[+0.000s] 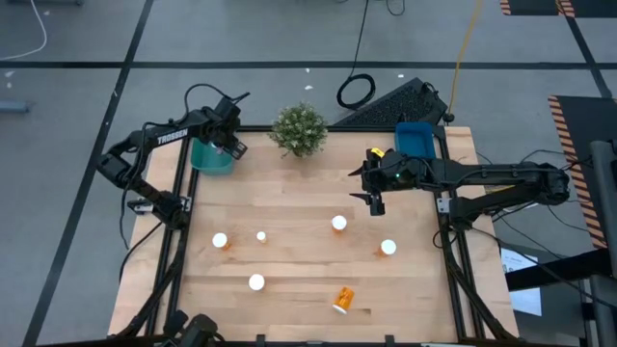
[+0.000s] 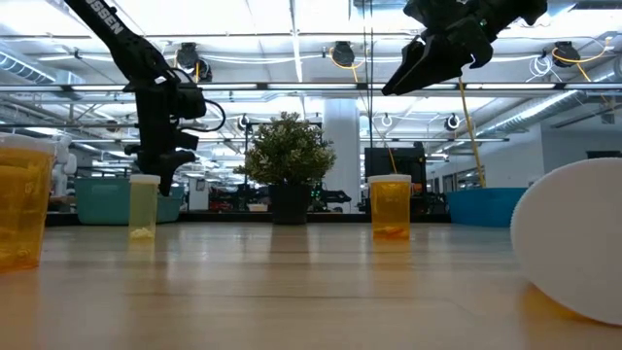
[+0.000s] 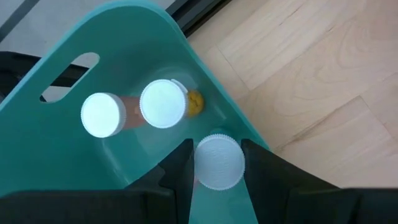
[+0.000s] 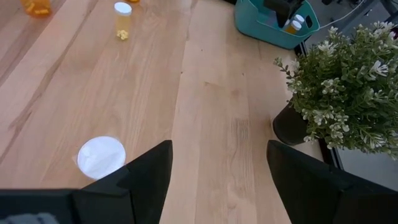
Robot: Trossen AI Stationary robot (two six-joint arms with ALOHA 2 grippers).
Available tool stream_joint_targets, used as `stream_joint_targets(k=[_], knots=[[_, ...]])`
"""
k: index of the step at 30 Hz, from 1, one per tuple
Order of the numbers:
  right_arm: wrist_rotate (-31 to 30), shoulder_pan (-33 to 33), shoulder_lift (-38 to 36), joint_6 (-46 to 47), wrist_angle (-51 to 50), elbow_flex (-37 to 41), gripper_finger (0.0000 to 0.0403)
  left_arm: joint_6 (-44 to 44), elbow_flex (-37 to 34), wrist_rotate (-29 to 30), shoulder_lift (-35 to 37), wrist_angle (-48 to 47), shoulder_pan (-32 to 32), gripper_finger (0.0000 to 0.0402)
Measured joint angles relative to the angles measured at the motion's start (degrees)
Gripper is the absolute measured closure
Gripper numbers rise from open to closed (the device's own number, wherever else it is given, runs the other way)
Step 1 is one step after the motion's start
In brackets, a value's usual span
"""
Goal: Pick and place medicine bottles into bin by pill shape (circle, oval)
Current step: Put the blue pill bottle into the green bin
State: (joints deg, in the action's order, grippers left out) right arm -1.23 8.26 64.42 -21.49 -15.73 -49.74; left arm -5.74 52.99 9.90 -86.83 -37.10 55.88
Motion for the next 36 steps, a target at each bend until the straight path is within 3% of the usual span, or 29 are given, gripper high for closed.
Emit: stream_joint_targets(k=[29, 36], knots=[[0.0, 0.0, 0.0, -0.2, -1.1, 0.0, 0.0149, 0.1, 0.0, -1.0, 0.0, -0.7, 0.0, 0.0276], [0.0, 0.0, 0.0, -0.2, -1.3, 0.0, 0.0149, 0.5, 0.0, -1.0, 0.0, -0.7, 0.0, 0.0219]])
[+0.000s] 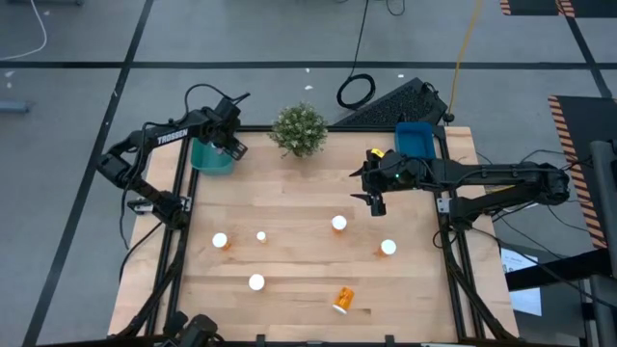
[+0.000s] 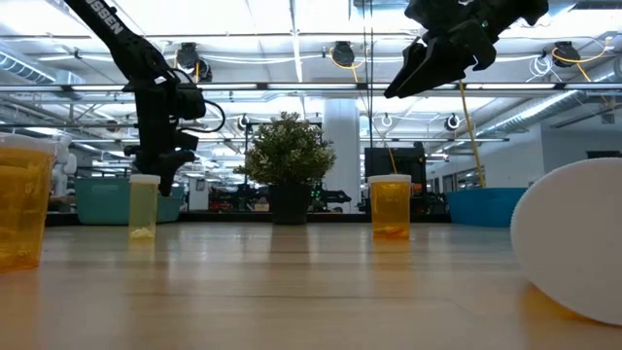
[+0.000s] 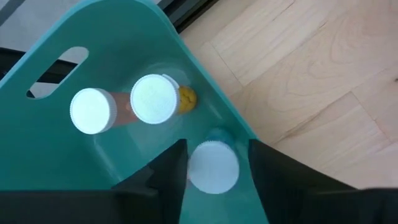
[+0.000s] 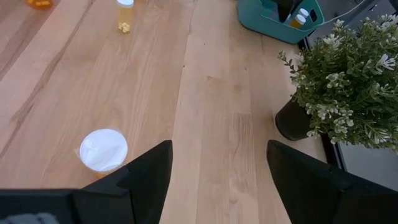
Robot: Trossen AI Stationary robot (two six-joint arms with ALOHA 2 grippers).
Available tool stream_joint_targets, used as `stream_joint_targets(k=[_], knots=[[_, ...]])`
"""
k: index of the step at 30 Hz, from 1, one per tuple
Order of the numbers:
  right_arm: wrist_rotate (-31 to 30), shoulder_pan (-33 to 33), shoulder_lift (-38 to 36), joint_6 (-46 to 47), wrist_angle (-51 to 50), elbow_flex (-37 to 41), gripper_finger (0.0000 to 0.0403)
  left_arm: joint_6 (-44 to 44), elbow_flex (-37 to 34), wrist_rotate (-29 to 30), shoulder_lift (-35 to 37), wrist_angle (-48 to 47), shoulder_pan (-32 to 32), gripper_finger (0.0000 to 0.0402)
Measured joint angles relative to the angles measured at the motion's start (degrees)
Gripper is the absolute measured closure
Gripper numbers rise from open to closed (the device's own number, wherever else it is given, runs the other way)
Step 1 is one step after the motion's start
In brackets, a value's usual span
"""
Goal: Pick and place medicine bottles into bin by pill shape (circle, oval)
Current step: Put the blue pill bottle into the green bin, then put the yellow pill bottle into the green bin
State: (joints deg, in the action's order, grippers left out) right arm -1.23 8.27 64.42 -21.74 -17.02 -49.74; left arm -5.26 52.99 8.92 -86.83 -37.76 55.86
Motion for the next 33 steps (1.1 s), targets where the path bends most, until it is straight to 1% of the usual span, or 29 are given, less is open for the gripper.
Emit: stream_joint_targets(k=[5, 11, 17, 21, 23, 26, 30, 33], knots=[[0.0, 0.0, 0.0, -0.2, 0.0, 0.0, 0.0149, -0.2, 0.0, 1.7, 0.0, 0.1, 0.0, 0.0185], [0.0, 0.0, 0.0, -0.2, 0.0, 0.0, 0.0149, -0.7, 0.1, 3.5, 2.9, 0.2, 0.0, 0.0179], [0.0, 0.0, 0.0, -0.2, 0.0, 0.0, 0.0149, -0.2, 0.7, 4.1, 10.3, -0.6, -0.7, 0.0179], [0.0, 0.0, 0.0, -0.2, 0.0, 0.0, 0.0149, 0.2, 0.7, 4.2, 17.2, -3.4, -3.0, 0.0179], [0.0, 0.0, 0.0, -0.2, 0.0, 0.0, 0.0149, 1.3, 0.7, 4.2, 20.8, -5.1, -5.5, 0.0179], [0.0, 0.0, 0.0, -0.3, 0.0, 0.0, 0.0149, 1.4, 0.7, 4.4, 26.1, -8.2, -11.5, 0.0179], [0.0, 0.0, 0.0, -0.4, 0.0, 0.0, 0.0149, 5.8, 0.7, 7.3, 31.2, -10.3, -22.1, 0.0179], [0.0, 0.0, 0.0, -0.4, 0.0, 0.0, 0.0149, 10.0, 0.8, 9.4, 33.3, -11.8, -31.1, 0.0179]])
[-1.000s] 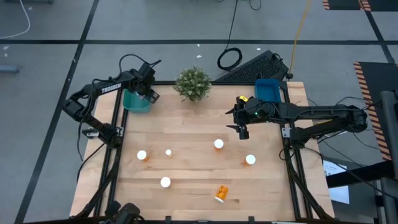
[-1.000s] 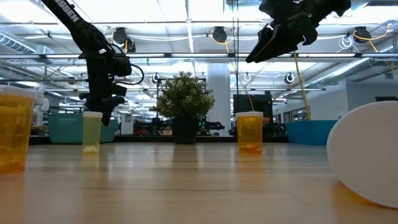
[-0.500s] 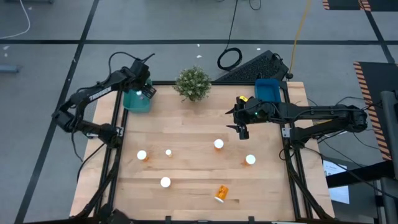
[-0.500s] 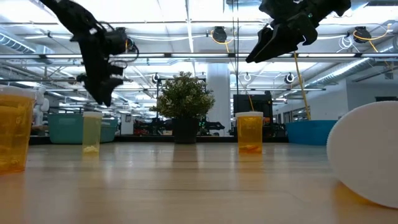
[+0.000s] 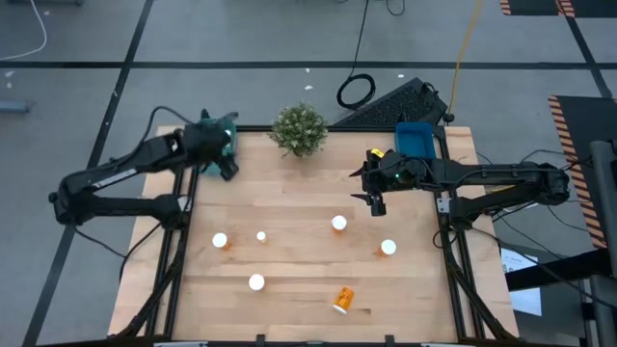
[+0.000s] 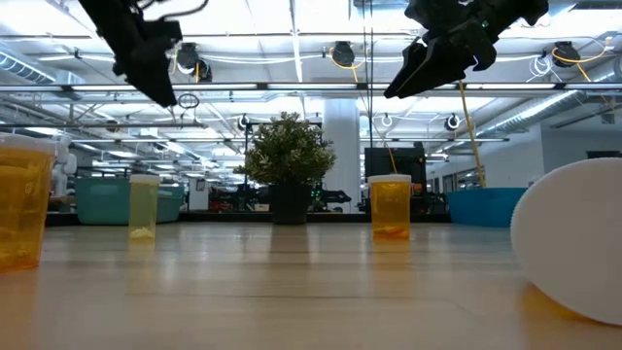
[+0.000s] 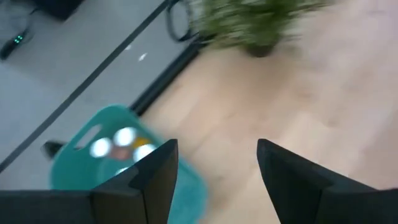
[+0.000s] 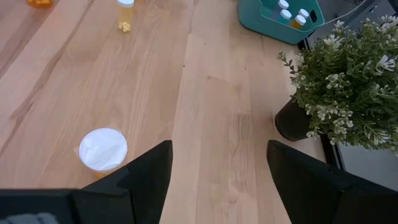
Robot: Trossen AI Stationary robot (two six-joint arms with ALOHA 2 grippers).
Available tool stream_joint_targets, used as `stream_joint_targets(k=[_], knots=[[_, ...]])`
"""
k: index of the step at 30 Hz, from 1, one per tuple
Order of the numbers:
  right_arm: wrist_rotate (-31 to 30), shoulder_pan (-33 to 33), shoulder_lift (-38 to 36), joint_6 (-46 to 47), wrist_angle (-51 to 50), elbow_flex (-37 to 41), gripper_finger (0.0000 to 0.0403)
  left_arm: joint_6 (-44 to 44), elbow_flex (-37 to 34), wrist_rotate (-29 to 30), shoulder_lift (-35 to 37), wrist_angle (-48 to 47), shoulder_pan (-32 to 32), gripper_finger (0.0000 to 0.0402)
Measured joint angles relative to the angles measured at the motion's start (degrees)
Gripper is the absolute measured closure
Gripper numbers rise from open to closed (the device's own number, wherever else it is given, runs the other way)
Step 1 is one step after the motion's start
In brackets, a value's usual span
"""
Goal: Pick and place medicine bottles into bin by pill shape (circle, oval)
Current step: Put the yellow pill bottle into the green bin
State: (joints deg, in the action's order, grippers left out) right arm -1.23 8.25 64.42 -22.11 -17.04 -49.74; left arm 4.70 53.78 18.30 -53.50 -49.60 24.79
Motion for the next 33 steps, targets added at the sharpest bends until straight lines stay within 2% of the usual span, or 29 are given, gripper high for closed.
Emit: stream_joint_targets(k=[5, 10, 17, 21, 26, 33], knots=[[0.0, 0.0, 0.0, 0.2, 0.0, 0.0, 0.0149, 6.9, 0.0, 3.2, -0.5, -0.3, -14.9, 0.0179], [0.0, 0.0, 0.0, 0.4, 0.0, 0.0, 0.0149, 13.3, 0.0, 7.0, -4.3, 0.6, -28.9, 0.0179], [0.0, 0.0, 0.0, 0.4, 0.0, 0.0, 0.0149, 21.5, 0.0, 7.2, -12.9, 5.0, -42.4, 0.0179], [0.0, 0.0, 0.0, 0.4, 0.0, 0.0, 0.0149, 24.2, 0.0, 6.6, -18.4, 6.9, -46.7, 0.0179], [0.0, 0.0, 0.0, 1.3, 0.0, 0.0, 0.0149, 28.3, 0.0, 2.9, -23.9, 7.4, -49.2, 0.0179], [0.0, 0.0, 0.0, 1.5, 0.0, 0.0, 0.0149, 33.3, 0.0, 2.5, -26.1, 7.4, -49.7, 0.0179]])
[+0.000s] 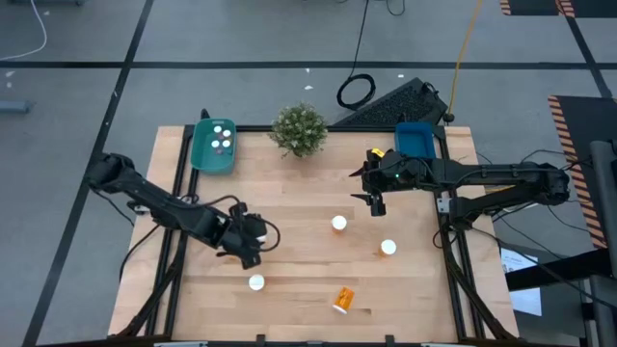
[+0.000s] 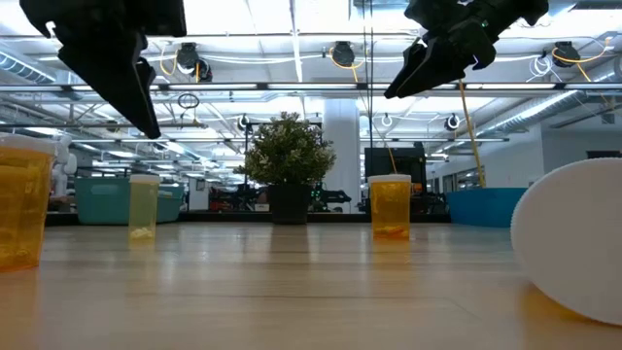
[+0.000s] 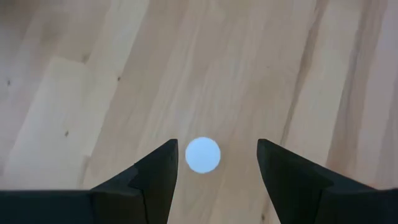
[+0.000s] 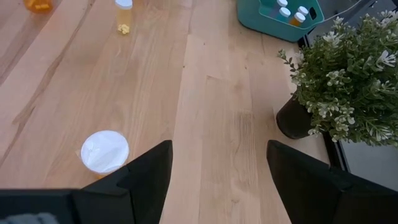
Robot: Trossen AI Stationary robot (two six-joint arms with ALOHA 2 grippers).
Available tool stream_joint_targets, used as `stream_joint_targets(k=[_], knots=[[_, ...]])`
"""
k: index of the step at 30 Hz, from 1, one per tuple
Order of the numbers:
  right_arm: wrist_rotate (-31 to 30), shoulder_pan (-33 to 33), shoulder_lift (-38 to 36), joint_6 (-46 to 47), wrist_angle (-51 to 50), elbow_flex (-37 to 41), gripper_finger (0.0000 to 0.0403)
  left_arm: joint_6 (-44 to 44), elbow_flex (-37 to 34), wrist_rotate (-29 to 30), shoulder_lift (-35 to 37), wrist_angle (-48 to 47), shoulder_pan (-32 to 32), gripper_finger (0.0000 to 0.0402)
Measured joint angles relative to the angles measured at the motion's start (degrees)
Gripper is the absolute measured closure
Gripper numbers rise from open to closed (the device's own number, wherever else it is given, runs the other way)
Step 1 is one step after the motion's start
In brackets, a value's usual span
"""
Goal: Pick and place medicine bottles into bin by pill shape (circle, oval)
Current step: Put the yellow pill bottle into the green bin
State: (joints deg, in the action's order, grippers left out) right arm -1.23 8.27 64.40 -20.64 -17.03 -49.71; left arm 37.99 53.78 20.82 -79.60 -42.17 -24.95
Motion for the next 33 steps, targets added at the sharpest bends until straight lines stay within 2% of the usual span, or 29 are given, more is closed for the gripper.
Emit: stream_joint_targets(k=[7, 14, 25, 28, 33], knots=[[0.0, 0.0, 0.0, 0.0, 0.0, 0.0, 0.0149, 2.7, 0.0, 0.1, -0.2, -1.0, 1.1, 0.0179], [0.0, 0.0, 0.0, 0.0, 0.0, 0.0, 0.0149, 2.6, 0.0, 0.2, -5.1, -1.5, 1.4, 0.0177], [0.0, 0.0, 0.0, -0.3, -0.1, 0.0, 0.0149, 2.8, 0.0, -2.2, -8.2, -0.5, 3.4, 0.0132], [0.0, 0.0, 0.0, -0.3, -0.1, 0.0, 0.0149, 3.0, 0.0, -2.9, -8.7, -0.2, 4.2, 0.0138], [0.0, 0.0, 0.0, -0.4, -0.2, 0.0, 0.0149, 2.7, 0.0, -5.8, -10.4, 0.1, 5.2, 0.0170]])
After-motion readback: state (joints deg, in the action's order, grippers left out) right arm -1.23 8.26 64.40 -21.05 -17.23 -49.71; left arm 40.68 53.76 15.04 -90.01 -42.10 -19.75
